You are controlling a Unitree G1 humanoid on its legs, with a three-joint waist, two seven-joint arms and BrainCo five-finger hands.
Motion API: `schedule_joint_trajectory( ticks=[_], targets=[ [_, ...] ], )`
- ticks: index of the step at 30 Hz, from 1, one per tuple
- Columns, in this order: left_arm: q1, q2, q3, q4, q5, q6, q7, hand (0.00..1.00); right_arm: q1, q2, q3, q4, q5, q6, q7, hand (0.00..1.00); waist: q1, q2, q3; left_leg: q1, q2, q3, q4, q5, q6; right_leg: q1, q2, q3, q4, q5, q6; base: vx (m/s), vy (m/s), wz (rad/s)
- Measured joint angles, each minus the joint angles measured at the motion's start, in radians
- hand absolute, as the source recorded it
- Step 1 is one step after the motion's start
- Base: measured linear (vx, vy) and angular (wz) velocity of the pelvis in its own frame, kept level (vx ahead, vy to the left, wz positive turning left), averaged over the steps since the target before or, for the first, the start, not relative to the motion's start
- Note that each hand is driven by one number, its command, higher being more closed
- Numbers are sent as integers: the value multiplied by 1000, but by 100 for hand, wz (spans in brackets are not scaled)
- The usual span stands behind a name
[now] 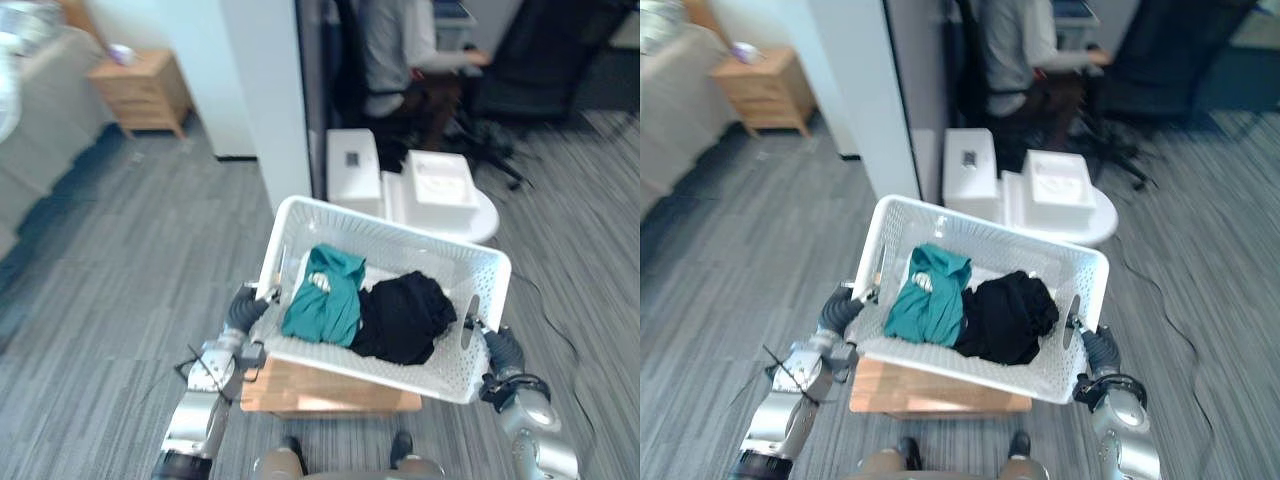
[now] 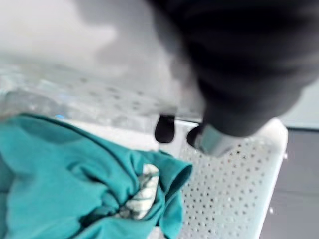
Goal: Pick up the laundry basket with both hands and put the clothes into the washing machine.
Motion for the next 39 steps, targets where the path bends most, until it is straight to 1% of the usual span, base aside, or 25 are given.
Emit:
schedule_joint_trajectory(
  ticks=[1,2,3,5,7,10,12,13,15,17,18,19,21,23,24,25,26,28,29,30,32,35,37,38,39],
  targets=[
    [-1,4,27,-1,-3,-22,-2,100,-53,-3,17,20,-1,1,-2,100,5,1,22,39,43,123,-32,-16,4,-13,22,-54,-27,87,22,-379,191,-264],
    [-4,3,48,-1,-3,-25,-1,100,-78,-7,33,27,-4,4,-5,100,-4,-2,47,64,57,174,-28,-22,14,-35,11,-127,119,-38,-69,-361,168,-263],
    [13,2,69,0,-4,-25,-3,100,-86,-18,58,34,-6,13,-11,100,-4,-6,58,125,75,260,-28,-29,28,-37,-31,-243,414,-234,-206,-348,212,-226],
    [58,6,87,-18,-11,-29,-5,100,-102,-38,101,62,-6,17,-11,100,-1,-6,53,180,90,397,-24,-39,45,96,-130,-370,645,-374,-204,-321,191,-206],
    [74,6,104,-33,-13,-35,-4,100,-131,-58,120,73,-6,18,-11,100,0,-19,45,165,104,458,-10,-44,60,151,-193,-424,687,-415,-221,-206,28,-116],
    [87,3,146,-36,-34,-36,6,100,-236,-91,182,152,-6,20,-11,100,26,-7,30,53,211,577,73,-20,76,239,-247,-484,598,-473,-153,-286,-134,-145],
    [90,3,159,-10,-42,-36,15,100,-244,-95,197,164,-6,20,-12,100,28,-10,28,-4,280,621,131,3,101,314,-175,-478,316,-460,-3,-345,-398,-92],
    [91,-12,160,15,-42,-35,15,100,-235,-100,201,178,-6,22,-12,100,25,7,29,-13,321,626,156,16,107,339,-121,-489,224,-487,35,-243,-327,-53],
    [122,-52,136,59,-40,-17,15,100,-168,-111,205,185,-6,33,-19,100,5,65,32,24,396,626,149,80,89,375,-25,-466,166,-461,-6,-237,-254,-69],
    [205,-70,137,60,-41,-17,14,100,-122,-111,226,183,-6,36,-19,100,5,66,31,69,439,481,136,177,68,388,33,-360,131,-446,-51,-180,-216,-154],
    [246,-88,138,58,-41,-17,15,100,-106,-111,238,183,-6,37,-19,100,14,66,32,50,416,244,142,229,54,382,56,-277,118,-437,-80,-159,-170,-210],
    [264,-109,136,56,-40,-17,11,100,-92,-112,228,183,-6,37,-20,100,18,54,38,40,331,22,151,195,26,357,59,-184,117,-438,-110,-152,-106,-214],
    [276,-131,146,50,-39,-22,2,100,-92,-112,229,180,-5,36,-19,100,26,63,32,52,217,-166,143,118,17,309,97,-70,79,-423,-141,-69,-69,-195],
    [275,-140,173,47,-35,-26,-21,100,-94,-105,229,172,-3,35,-18,100,26,83,27,90,224,-203,63,123,31,263,144,-52,107,-433,-199,86,-240,-122],
    [255,-136,185,46,-30,-25,-28,100,-98,-96,226,169,-2,36,-18,100,20,71,66,8,258,-230,216,129,-17,272,154,-28,121,-418,-191,89,-178,-59],
    [275,-149,186,52,-29,-21,-26,100,-98,-96,227,173,-2,40,-19,100,31,65,73,-20,206,-274,245,31,-141,284,151,6,119,-426,-200,17,-54,-47],
    [285,-161,186,51,-30,-21,-26,100,-101,-100,226,173,-2,40,-19,100,34,64,73,-29,148,-280,206,13,-152,285,140,12,114,-426,-200,83,31,-47],
    [295,-188,184,47,-29,-21,-25,100,-109,-121,227,173,-2,40,-19,100,42,79,75,-65,21,-275,43,13,-143,299,130,22,71,-424,-204,142,67,-49],
    [295,-195,186,39,-30,-23,-22,100,-123,-118,229,174,-2,41,-19,100,69,100,76,-68,-22,-277,-43,61,-100,297,135,54,69,-426,-199,209,112,-108],
    [296,-181,202,33,-30,-25,-19,100,-124,-104,235,174,-2,41,-19,100,94,95,69,-52,-38,-276,-49,85,-58,296,129,93,69,-436,-181,239,115,-100],
    [299,-163,214,-13,-29,-28,-23,100,-132,-88,245,174,-2,37,-18,100,78,71,47,-78,-58,-257,7,48,-6,259,103,118,113,-470,-137,340,117,-37],
    [305,-173,205,-27,-28,-28,-13,100,-138,-60,211,175,-2,37,-16,100,72,29,46,-36,-101,-195,69,-49,25,170,40,143,407,-546,-38,399,144,-22],
    [311,-154,184,-27,-16,-28,-7,100,-106,-28,185,178,-3,37,-14,100,49,1,50,72,-155,-193,40,-107,37,47,-29,143,786,-458,44,408,149,15],
    [314,-134,169,-28,-6,-26,-4,100,-76,-14,173,179,-4,37,-12,100,31,-9,47,136,-177,-203,14,-122,43,14,-53,147,915,-344,57,482,106,29],
    [314,-102,151,-32,1,-26,-5,100,-50,-1,153,185,-4,37,5,100,20,-4,47,208,-177,-211,-20,-133,48,-21,-56,143,1028,-319,18,589,69,17]
  ],
)
